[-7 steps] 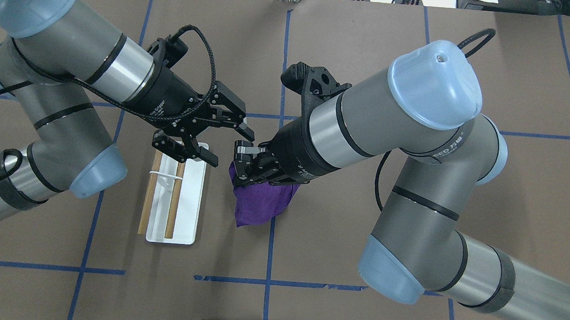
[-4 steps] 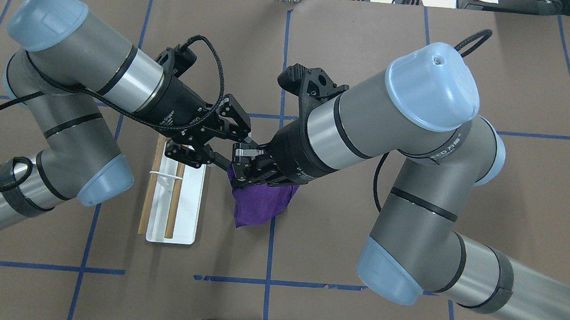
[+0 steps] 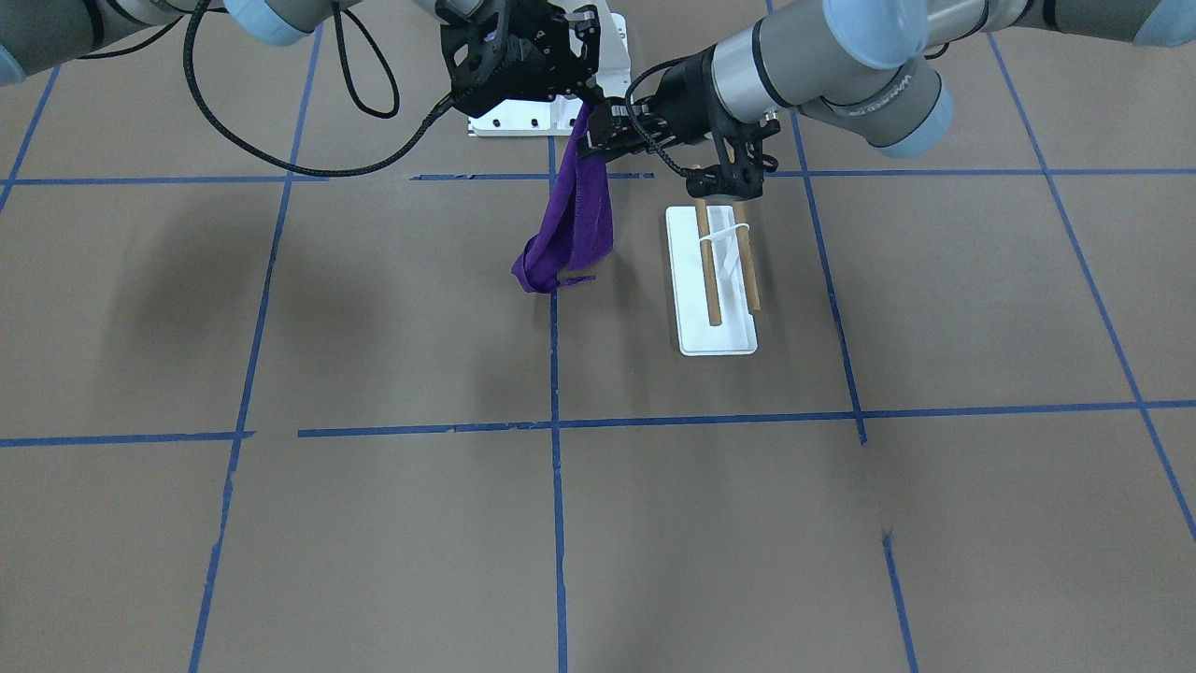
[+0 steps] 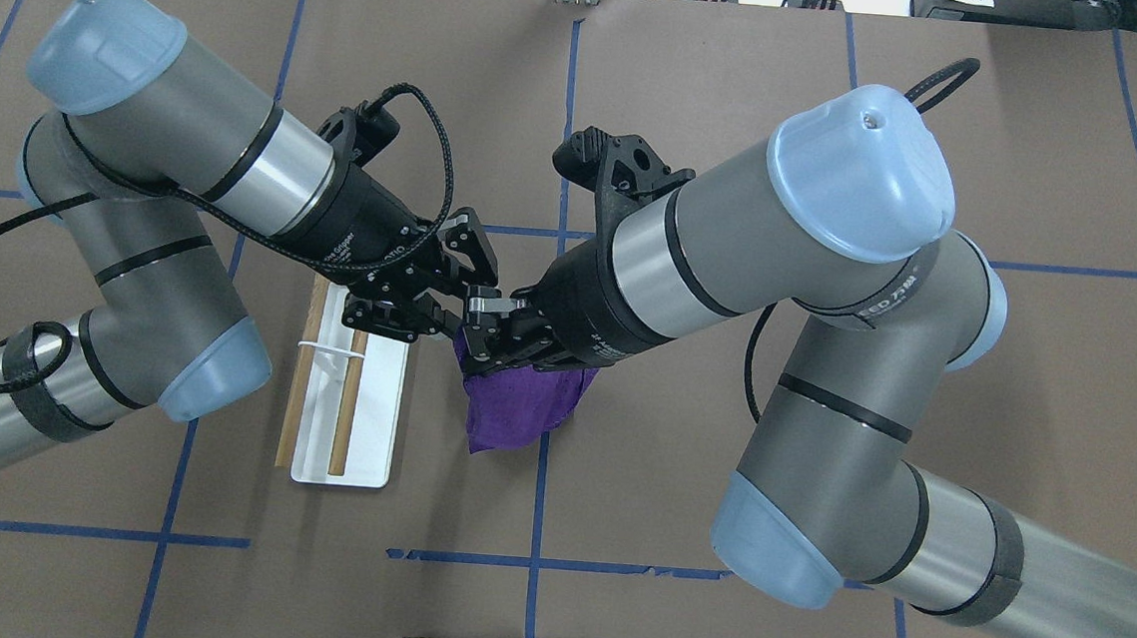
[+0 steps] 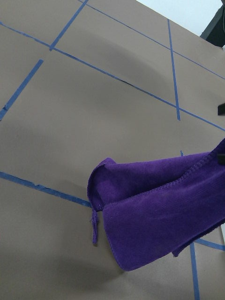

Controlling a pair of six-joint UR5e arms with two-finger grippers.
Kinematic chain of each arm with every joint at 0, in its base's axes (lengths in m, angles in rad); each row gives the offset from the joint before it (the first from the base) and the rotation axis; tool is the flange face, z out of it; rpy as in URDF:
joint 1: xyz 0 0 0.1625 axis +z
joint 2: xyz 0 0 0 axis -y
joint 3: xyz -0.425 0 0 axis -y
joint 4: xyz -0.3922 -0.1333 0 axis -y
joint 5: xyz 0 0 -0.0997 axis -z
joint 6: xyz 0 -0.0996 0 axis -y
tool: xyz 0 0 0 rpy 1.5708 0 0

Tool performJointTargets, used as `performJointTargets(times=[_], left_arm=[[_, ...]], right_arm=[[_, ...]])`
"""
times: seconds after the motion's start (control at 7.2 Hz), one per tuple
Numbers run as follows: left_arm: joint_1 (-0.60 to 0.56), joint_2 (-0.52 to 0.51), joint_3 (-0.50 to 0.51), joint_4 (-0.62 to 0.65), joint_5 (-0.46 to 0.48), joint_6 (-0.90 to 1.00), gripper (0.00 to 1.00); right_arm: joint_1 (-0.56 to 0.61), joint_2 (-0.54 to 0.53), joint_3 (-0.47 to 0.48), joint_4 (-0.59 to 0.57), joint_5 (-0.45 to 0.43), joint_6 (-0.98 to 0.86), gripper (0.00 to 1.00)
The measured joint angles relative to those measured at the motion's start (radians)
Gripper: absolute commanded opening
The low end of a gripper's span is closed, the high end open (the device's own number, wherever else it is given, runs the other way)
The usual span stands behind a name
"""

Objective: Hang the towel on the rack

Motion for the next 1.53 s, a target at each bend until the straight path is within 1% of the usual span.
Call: performJointTargets(times=[0.14,0.42,0.83,0.97,1.11,1.53], left_arm=[[0.003,0.0,-0.002,0.0,0.0,-0.001,0.41],[0.012,-0.001,-0.003,0.0,0.001,-0.002,0.0],[0.018,0.0,-0.003,0.0,0.0,-0.002,0.0],[0.019,0.0,-0.005,0.0,0.0,-0.003,0.0],[0.019,0.001,-0.007,0.001,0.0,-0.004,0.0],[0.019,0.004,-0.008,0.001,0.001,-0.004,0.0]], right_arm=[[0.0,0.0,0.0,0.0,0.0,0.0,0.0],[0.0,-0.001,0.0,0.0,0.0,0.0,0.0],[0.0,-0.004,0.0,0.001,0.001,0.0,0.0],[0.0,-0.007,0.001,0.002,0.002,0.0,0.6],[0.0,-0.011,0.003,0.003,0.002,0.0,1.0],[0.0,-0.023,0.018,0.005,0.0,0.003,1.0]])
